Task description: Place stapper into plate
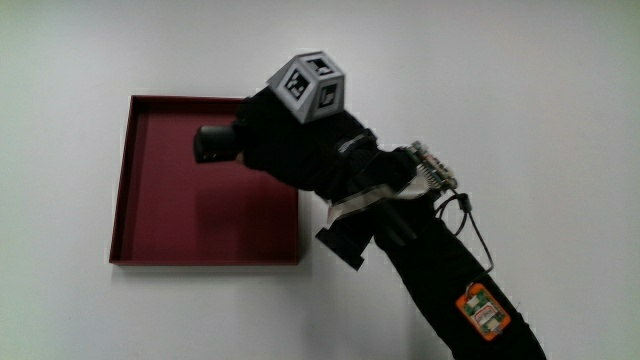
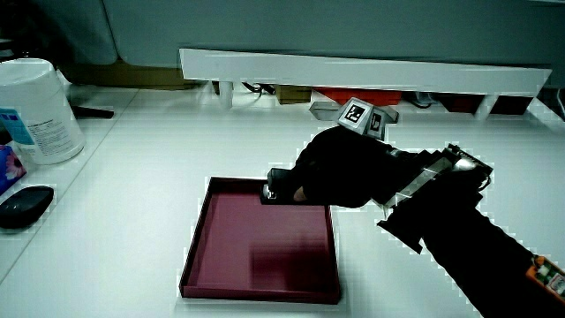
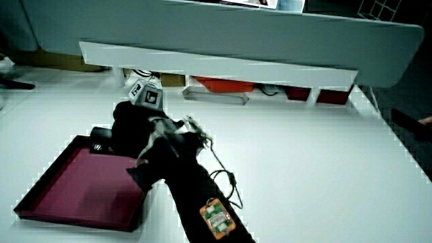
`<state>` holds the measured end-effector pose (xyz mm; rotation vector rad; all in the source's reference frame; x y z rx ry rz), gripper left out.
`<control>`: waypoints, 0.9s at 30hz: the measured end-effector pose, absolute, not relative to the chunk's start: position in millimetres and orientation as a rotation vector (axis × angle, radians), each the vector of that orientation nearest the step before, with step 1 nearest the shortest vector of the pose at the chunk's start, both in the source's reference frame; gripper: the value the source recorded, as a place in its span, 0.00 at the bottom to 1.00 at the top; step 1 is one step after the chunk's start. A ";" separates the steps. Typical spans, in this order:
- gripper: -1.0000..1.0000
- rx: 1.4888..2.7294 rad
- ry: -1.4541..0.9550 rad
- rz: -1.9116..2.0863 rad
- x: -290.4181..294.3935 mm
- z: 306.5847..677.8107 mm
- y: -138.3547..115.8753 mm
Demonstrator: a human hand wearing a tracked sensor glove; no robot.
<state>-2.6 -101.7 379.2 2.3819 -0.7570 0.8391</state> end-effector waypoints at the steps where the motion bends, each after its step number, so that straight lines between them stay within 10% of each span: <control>1: 0.50 2.347 -0.776 0.858 -6.6 386.2 -100.7; 27: 0.50 2.164 -0.805 0.655 -55.6 464.9 -59.6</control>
